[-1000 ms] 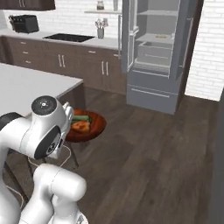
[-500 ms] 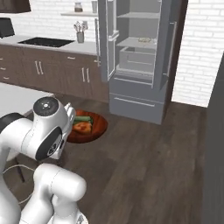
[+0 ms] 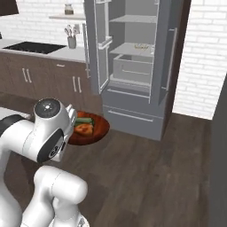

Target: Pick the chicken drumstick and cucumber from their plates and place them in the bowl. Then put the bowl in the fridge.

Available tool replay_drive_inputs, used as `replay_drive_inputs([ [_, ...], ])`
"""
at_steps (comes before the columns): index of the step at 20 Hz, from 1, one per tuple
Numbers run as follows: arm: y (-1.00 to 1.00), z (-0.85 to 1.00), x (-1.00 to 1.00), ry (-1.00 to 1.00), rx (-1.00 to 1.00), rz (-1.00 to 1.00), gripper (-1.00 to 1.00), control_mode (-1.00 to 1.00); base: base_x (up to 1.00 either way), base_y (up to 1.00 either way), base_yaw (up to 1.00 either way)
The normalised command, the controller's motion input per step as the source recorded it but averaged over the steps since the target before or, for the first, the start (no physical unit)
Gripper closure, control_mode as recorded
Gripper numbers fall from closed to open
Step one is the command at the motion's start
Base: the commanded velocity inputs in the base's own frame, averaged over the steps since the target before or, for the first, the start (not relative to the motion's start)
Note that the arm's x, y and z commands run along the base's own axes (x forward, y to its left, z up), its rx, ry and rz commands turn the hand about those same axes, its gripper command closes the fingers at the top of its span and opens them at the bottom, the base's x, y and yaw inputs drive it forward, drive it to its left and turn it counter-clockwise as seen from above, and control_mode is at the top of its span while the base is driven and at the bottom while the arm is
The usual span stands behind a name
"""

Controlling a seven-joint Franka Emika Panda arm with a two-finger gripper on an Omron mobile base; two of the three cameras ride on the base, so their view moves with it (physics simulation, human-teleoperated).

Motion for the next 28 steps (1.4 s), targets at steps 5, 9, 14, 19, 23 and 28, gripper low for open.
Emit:
replay_drive_inputs([
  [5,0.00,0.00,0.00,0.00,0.00,0.00,1.00,1.00,1.00,0.35,0.00],
  [9,0.00,0.00,0.00,0.00,0.00,0.00,1.00,1.00,1.00,0.14,0.00],
  [14,0.00,0.00,0.00,0.00,0.00,0.00,1.00,1.00,1.00,0.01,-0.05],
  [19,0.00,0.00,0.00,0.00,0.00,0.00,1.00,1.00,1.00,0.26,-0.01],
  [23,0.00,0.00,0.00,0.00,0.00,0.00,1.00,1.00,1.00,0.11,-0.09],
  [28,0.00,0.00,0.00,0.00,0.00,0.00,1.00,1.00,1.00,0.00,-0.12],
])
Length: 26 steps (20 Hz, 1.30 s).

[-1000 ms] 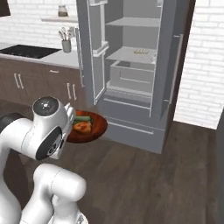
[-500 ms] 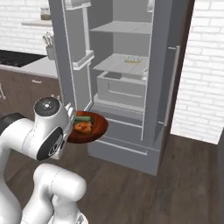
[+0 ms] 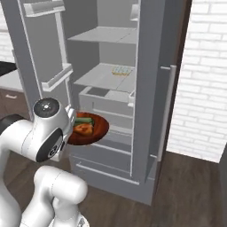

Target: Pick the chicken drumstick and cucumber from their plates and place them in the bowl. Then put the bowl in the fridge.

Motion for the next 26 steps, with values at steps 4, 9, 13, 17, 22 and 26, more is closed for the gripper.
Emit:
replay_drive_inputs([
  [4,0.00,0.00,0.00,0.00,0.00,0.00,1.00,1.00,1.00,0.24,-0.01],
  [9,0.00,0.00,0.00,0.00,0.00,0.00,1.00,1.00,0.65,0.02,-0.02],
  [13,0.00,0.00,0.00,0.00,0.00,0.00,1.00,1.00,0.48,0.00,-0.03],
  [17,0.00,0.00,0.00,0.00,0.00,0.00,1.00,1.00,0.58,0.14,-0.01],
  [22,0.00,0.00,0.00,0.00,0.00,0.00,1.00,1.00,0.50,0.08,0.00],
  [26,0.00,0.00,0.00,0.00,0.00,0.00,1.00,1.00,0.03,0.00,0.00],
])
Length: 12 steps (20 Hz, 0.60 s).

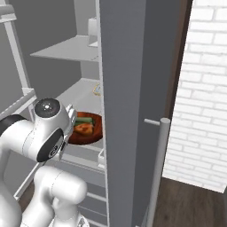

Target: Pick the chicken drumstick and cucumber from their plates and place them in the bowl. Then put the bowl in the fridge.

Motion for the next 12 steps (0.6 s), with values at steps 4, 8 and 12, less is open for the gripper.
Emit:
replay_drive_inputs([
  [4,0.11,0.00,0.14,-0.03,-0.03,0.00,1.00,-1.00,0.00,0.00,0.00],
  [8,0.19,0.03,0.72,-0.12,-0.09,0.00,1.00,-1.00,0.00,0.00,0.00],
  [12,0.03,0.00,1.00,-0.07,-0.02,0.00,1.00,-1.00,0.00,0.00,0.00],
])
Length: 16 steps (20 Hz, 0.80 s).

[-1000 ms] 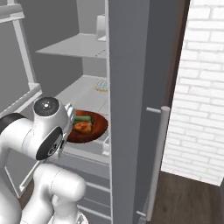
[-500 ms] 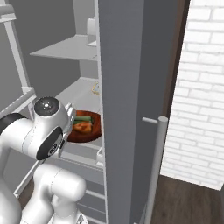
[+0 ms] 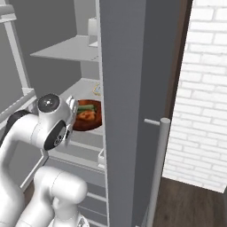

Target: Pick the chicken drumstick and cucumber from their plates and place them in the bowl. Then put the bowl in the fridge.

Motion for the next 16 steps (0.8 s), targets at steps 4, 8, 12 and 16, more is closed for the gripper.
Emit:
replay_drive_inputs([
  [4,-0.03,-0.07,1.00,0.00,0.00,0.00,1.00,-1.00,0.00,0.00,0.00],
  [8,-0.02,-0.15,0.91,-0.01,0.00,0.00,1.00,-1.00,0.00,0.00,0.00],
  [12,-0.18,-0.08,0.53,0.00,0.00,0.00,1.00,-1.00,0.00,0.00,0.00],
  [16,-0.31,0.00,0.28,0.00,0.00,0.00,1.00,-1.00,0.00,0.00,0.00],
])
